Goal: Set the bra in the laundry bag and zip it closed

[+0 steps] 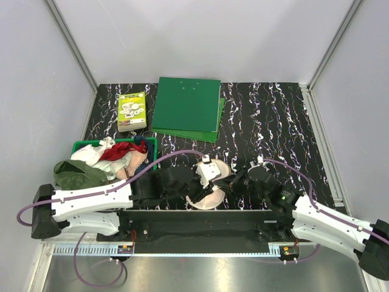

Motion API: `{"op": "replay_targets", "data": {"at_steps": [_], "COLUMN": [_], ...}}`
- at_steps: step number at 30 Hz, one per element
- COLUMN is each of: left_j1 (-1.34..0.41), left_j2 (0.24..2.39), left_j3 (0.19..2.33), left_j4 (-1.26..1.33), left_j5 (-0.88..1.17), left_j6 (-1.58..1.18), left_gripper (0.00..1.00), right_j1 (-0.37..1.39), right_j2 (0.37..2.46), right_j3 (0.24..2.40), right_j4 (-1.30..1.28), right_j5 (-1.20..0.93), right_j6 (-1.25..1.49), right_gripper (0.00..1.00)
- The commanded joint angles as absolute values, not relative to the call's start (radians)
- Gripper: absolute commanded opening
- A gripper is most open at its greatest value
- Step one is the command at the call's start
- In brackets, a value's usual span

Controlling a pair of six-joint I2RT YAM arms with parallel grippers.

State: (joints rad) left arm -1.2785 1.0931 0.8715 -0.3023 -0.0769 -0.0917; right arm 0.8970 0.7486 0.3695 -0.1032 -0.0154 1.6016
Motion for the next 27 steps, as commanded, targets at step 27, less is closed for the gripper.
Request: {"op": "replay_targets", "data": {"at_steps": [27], "left_j1": [-1.269], "left_j2": [1.181], "left_j3": [0.920], "left_j4": [-0.319], "left_j5": [-0.155], "left_j6": [-0.057], "left_gripper": [0.31], "right_j1": [0.905], "right_j2": [0.686], "right_j3": [0.373], "right_j4": [-0.089], "right_j5": [0.003], "right_j6": [1.612], "right_gripper": [0.11]}}
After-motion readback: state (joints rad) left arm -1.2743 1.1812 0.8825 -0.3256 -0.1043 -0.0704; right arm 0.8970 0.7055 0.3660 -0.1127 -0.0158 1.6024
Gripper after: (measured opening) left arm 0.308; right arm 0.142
